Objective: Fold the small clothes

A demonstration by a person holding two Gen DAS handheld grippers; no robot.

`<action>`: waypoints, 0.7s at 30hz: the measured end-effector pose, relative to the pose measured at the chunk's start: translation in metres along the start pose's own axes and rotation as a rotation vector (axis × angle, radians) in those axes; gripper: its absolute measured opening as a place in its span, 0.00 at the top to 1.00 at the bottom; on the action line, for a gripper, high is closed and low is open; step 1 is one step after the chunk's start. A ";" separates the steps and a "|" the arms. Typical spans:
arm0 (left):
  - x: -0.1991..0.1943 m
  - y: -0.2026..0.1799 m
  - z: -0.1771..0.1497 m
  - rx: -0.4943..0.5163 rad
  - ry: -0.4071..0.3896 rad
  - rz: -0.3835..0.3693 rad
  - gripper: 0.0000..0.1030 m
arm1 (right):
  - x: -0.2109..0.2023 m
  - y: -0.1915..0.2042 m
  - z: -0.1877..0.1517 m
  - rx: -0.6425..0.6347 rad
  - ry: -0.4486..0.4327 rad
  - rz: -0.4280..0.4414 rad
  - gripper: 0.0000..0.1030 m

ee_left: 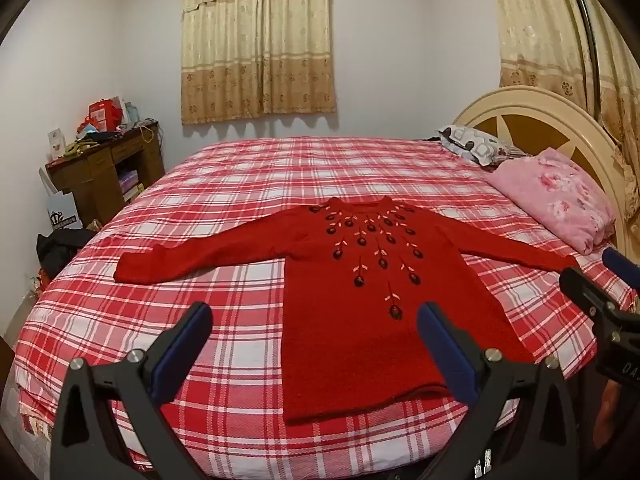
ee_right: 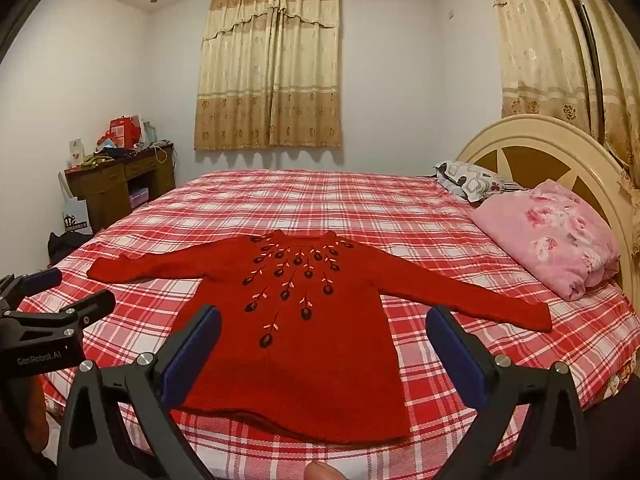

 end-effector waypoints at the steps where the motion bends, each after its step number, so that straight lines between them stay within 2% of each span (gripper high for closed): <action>1: 0.000 0.001 0.000 -0.003 0.000 0.002 0.00 | 0.000 -0.001 -0.001 0.003 -0.001 0.000 0.01; 21: 0.004 0.009 -0.002 -0.023 0.010 0.007 0.00 | 0.004 0.006 -0.008 -0.001 0.025 0.009 0.01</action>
Point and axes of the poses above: each gripper's, at about its wrist camera, not at the fingertips, and x roughly the way its jaws point, y to its left, z to its top, the point moved 10 cm from there along x, roughly the way its jaws point, and after that the axes turned 1 degree about -z, right-handed, at the moved point
